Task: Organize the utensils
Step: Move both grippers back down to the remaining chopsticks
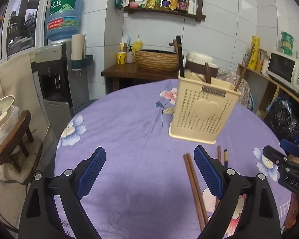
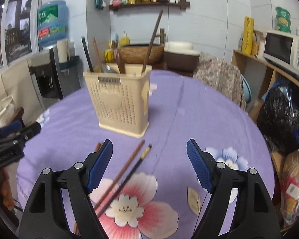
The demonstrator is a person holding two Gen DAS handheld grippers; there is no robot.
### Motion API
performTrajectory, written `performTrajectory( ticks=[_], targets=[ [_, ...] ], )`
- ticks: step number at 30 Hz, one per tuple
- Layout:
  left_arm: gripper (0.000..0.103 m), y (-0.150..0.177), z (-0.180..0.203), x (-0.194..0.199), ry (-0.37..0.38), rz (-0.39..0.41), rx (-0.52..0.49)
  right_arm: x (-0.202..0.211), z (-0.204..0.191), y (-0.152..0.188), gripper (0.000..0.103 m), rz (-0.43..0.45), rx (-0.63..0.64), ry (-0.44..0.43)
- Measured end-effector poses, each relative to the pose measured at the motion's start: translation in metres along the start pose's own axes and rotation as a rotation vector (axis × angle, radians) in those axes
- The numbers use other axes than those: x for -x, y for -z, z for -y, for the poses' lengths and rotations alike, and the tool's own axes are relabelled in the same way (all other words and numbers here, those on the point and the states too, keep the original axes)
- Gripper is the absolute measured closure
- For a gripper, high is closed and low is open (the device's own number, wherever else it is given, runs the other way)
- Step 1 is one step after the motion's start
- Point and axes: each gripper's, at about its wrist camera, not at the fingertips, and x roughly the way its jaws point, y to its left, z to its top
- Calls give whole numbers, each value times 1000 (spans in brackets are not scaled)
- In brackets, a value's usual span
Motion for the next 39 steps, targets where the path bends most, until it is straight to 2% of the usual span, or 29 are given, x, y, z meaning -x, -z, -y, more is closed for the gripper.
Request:
performTrajectory(
  ticks=[6, 15, 24, 30, 34, 39],
  targets=[
    [14, 22, -4, -4, -16, -45, 9, -15, 0, 33, 26, -79, -26, 22],
    [14, 43, -8, -13, -59, -91, -19, -28, -4, 57, 27, -169, -6, 57],
    [14, 43, -5, -13, -48, -90, -26, -45, -33, 57, 26, -234, 27, 7],
    [14, 47, -4, -15, -46, -103, -38, -62, -47, 62, 26, -321, 57, 30],
    [14, 49, -2, -16, -36, -111, -35, -64, -49, 59, 26, -339, 62, 43],
    [14, 50, 1, -16, -26, -118, -48, -60, -35, 59, 26, -371, 99, 69]
  ],
)
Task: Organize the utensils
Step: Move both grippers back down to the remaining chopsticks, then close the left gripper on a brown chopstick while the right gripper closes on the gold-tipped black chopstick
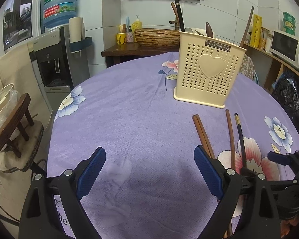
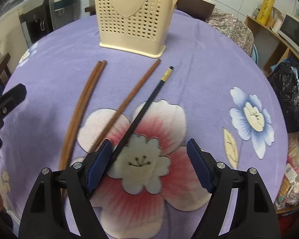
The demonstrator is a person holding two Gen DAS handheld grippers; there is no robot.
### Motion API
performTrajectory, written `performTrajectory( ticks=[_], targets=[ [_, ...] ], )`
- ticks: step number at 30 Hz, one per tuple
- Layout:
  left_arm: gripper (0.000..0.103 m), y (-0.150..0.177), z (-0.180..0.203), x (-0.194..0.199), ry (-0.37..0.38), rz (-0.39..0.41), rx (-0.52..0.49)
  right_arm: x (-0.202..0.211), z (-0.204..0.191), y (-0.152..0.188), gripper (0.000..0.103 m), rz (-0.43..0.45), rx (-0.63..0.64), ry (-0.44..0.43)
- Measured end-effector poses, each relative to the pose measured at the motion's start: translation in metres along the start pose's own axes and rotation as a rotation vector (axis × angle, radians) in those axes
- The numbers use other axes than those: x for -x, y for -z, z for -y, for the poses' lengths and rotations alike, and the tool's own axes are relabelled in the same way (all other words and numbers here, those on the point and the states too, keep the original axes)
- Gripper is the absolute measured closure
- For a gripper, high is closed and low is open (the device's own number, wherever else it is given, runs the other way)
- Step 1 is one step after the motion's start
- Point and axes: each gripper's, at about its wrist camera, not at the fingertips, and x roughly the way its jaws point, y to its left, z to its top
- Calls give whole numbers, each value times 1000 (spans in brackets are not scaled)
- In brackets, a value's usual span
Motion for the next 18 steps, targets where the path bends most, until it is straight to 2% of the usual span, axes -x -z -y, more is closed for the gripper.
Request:
performTrajectory(
  ticks=[5, 12, 18],
  targets=[
    [15, 3, 8, -2, 40, -34, -20, -1, 35, 8, 26, -15, -67, 4],
    [36, 12, 41, -9, 95, -98, -98, 1, 47, 16, 26, 55, -155, -30],
    [44, 24, 52, -17, 102, -155, -120, 4, 53, 17, 26, 80, -182, -37]
  ],
)
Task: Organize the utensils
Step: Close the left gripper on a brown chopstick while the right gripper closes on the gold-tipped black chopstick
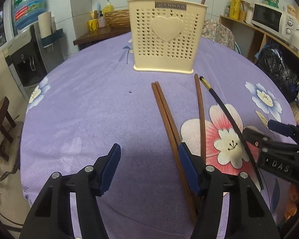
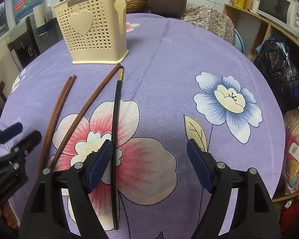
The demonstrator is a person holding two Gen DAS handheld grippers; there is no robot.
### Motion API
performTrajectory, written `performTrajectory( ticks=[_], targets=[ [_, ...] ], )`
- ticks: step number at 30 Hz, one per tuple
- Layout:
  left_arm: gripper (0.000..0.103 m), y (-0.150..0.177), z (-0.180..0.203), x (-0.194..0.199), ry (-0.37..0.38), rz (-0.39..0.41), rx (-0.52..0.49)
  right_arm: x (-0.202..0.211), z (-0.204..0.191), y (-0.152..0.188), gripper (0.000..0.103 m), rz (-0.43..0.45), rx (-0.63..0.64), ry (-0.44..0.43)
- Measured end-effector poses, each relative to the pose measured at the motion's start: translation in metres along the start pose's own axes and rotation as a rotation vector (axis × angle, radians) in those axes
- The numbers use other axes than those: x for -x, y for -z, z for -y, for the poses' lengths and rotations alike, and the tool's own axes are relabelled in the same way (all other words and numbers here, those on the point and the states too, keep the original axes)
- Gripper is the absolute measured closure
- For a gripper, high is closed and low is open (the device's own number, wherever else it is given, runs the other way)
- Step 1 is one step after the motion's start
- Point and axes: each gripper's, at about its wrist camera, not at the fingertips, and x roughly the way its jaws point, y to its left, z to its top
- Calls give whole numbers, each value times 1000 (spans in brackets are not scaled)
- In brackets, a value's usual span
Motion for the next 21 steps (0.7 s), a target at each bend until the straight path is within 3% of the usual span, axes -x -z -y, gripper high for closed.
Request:
performTrajectory(
  ticks=[14, 18, 21],
  targets=[
    [48, -5, -15, -11, -57, -32, 27, -1, -1, -4, 26, 16, 6, -15],
    [48, -11, -16, -4, 16, -9, 84, -1, -1, -11, 26, 25, 1, -30],
    [48, -13, -5, -8, 29, -19, 51, -1, 0, -13, 26, 23, -10, -34]
  ],
)
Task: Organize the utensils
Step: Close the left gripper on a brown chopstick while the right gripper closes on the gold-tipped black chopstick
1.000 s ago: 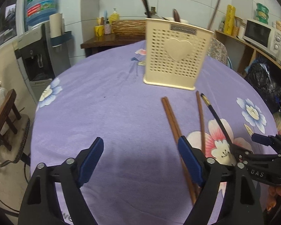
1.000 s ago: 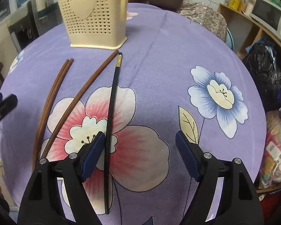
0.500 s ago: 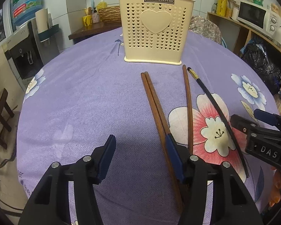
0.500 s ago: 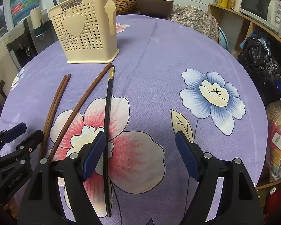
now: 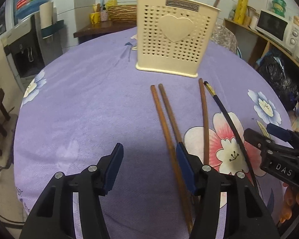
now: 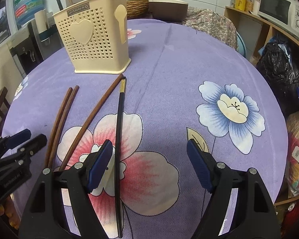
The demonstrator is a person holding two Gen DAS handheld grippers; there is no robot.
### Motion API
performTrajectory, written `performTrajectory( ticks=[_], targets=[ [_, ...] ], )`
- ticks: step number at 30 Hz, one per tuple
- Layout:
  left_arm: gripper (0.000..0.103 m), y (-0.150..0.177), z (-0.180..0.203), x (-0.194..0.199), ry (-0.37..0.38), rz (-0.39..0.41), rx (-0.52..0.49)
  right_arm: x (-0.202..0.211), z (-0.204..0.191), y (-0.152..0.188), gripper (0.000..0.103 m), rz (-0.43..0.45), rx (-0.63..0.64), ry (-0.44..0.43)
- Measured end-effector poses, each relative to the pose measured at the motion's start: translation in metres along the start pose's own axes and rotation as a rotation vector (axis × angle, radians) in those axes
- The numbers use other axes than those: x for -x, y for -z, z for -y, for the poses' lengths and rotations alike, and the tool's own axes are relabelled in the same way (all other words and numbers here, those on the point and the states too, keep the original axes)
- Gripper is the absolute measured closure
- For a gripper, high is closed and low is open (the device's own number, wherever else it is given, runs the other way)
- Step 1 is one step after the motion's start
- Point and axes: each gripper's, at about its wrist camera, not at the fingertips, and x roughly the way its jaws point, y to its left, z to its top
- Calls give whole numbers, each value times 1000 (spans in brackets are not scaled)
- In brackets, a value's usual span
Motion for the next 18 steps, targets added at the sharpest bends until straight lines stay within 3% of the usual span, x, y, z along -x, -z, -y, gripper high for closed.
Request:
performTrajectory(
  ticks=[10, 14, 18],
  targets=[
    [50, -5, 12, -12, -67, -35, -50, -3, -3, 1, 26, -6, 10, 0],
    [51, -3, -11, -10, -82, -32, -34, -2, 3, -1, 26, 0, 13, 13],
    [51, -12, -26, -14, -69, -49, -4, -9, 2, -13, 26, -1, 18, -49]
  ],
)
